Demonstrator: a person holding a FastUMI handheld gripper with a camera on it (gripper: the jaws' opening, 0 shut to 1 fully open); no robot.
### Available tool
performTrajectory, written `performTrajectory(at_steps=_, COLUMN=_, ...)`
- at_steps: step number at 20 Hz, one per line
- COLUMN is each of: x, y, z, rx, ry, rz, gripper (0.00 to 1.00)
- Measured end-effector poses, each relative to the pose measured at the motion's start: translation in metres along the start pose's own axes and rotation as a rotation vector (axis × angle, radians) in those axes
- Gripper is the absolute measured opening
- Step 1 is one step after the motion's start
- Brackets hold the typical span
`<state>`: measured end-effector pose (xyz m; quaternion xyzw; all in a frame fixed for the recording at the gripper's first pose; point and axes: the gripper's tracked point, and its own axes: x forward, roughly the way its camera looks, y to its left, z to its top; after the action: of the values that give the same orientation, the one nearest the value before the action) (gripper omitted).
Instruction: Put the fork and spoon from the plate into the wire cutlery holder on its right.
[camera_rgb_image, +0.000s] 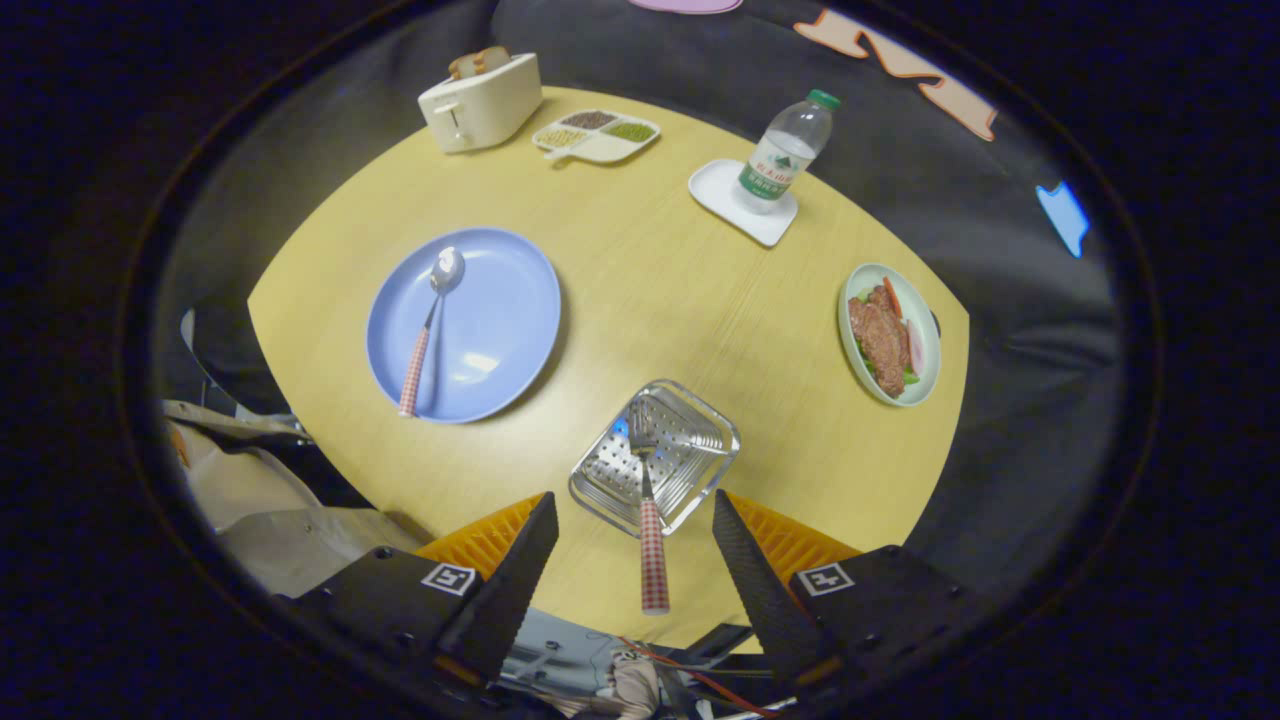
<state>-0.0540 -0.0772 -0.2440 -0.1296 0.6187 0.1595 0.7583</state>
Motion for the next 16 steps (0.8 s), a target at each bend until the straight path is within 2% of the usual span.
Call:
performTrajectory(at_steps=5, x=-0.033, y=0.016, z=0.029, rx=0.215, ry=-0.291, rz=0.019, gripper=0.99)
performTrajectory(at_steps=12, x=-0.118, y=-0.003, z=0.06, rx=0.449, ry=-0.758, rz=-0.061, gripper=0.99)
performTrajectory(at_steps=16, x=-0.169, y=-0.025, z=0.058, rx=0.544, ry=-0.986, rz=-0.153, gripper=0.98)
